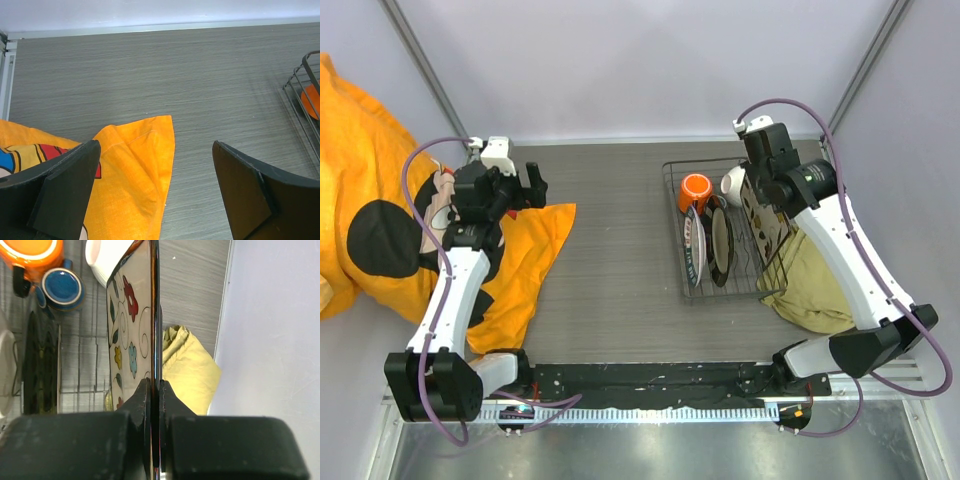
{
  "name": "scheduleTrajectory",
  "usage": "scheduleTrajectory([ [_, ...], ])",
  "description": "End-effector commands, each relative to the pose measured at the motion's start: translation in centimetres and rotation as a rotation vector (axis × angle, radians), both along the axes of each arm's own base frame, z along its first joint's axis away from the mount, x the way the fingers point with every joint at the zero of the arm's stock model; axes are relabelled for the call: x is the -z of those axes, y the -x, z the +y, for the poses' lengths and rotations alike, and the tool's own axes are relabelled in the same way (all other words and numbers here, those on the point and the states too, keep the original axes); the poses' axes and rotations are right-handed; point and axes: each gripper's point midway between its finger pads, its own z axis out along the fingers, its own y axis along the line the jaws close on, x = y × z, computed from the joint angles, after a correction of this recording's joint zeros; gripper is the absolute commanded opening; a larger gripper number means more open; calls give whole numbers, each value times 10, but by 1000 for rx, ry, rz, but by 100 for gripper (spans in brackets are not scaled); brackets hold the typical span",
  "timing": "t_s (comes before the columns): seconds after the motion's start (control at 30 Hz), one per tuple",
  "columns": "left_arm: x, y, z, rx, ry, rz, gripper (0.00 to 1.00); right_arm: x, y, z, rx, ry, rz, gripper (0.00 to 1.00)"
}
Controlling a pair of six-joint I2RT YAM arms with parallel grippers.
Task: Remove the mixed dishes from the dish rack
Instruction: Pick up the plate from the dish rack.
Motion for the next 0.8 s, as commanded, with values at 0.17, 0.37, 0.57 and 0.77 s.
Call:
scheduleTrajectory([
  [0.17,-43,-7,-15,73,44,-110,100,-98,-2,-3,0,-96,-308,1],
  [0.37,-54,0,-45,225,140,-106,100,-131,-3,1,-33,-140,-398,1],
  [0.57,-63,4,-68,347,230,-87,100,-164,-4,5,-67,-173,-493,1],
  [0.77,-67,3,-82,422,284,-62,100,-191,-8,18,-132,-231,-573,1],
])
